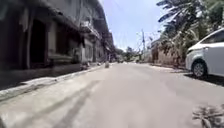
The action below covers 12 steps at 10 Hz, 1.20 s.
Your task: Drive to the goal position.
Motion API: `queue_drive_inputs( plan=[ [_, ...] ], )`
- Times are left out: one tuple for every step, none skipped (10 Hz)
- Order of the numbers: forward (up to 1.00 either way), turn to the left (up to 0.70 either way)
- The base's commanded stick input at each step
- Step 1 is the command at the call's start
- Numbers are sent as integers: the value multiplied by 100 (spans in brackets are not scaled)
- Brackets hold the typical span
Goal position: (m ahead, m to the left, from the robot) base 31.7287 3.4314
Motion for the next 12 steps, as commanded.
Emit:
queue_drive_inputs(
  plan=[
    [100,-39],
    [100,-39],
    [100,-39],
    [100,-32],
    [100,-15],
    [100,1],
    [100,1],
    [100,1],
    [100,1],
    [100,1],
    [100,1],
    [100,-10]
  ],
)
